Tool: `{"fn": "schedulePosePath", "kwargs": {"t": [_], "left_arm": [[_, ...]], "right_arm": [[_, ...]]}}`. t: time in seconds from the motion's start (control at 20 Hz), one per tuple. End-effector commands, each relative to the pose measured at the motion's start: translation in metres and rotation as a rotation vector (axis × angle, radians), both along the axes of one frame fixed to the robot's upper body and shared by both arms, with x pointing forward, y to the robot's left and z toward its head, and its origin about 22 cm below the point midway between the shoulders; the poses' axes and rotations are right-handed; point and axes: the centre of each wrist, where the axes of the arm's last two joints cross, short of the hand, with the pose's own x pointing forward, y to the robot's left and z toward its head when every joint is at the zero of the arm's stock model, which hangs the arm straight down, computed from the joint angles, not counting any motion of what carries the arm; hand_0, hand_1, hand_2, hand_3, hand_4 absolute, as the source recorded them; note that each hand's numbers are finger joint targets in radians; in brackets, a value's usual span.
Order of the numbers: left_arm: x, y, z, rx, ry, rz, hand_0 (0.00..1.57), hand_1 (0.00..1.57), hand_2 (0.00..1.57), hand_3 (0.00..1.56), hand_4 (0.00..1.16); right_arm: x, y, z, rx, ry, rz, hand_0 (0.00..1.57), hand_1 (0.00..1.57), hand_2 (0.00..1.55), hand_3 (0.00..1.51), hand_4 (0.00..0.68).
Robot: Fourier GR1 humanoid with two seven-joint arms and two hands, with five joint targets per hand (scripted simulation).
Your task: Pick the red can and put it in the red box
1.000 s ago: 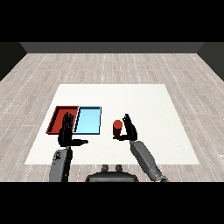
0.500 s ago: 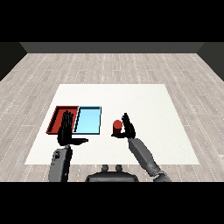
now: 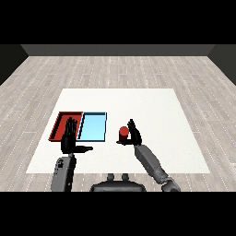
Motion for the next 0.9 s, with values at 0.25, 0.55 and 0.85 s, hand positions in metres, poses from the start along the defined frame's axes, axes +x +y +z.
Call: {"fn": "schedulePosePath", "kwargs": {"t": [0.25,0.55,0.85], "left_arm": [[0.015,0.004,0.001,-0.015,-0.007,0.000,0.00,0.00,0.00,0.00,0.00],[-0.014,-0.014,-0.002,-0.014,-0.019,0.003,0.00,0.00,0.00,0.00,0.00],[0.000,-0.001,-0.002,-0.023,0.006,0.004,0.00,0.00,0.00,0.00,0.00]], "right_arm": [[0.011,0.024,0.026,0.010,0.016,0.023,0.00,0.00,0.00,0.00,0.000],[0.009,0.035,0.009,-0.010,0.031,0.045,0.00,0.00,0.00,0.00,0.000],[0.024,0.021,0.018,-0.028,0.046,0.031,0.00,0.00,0.00,0.00,0.000]]}}
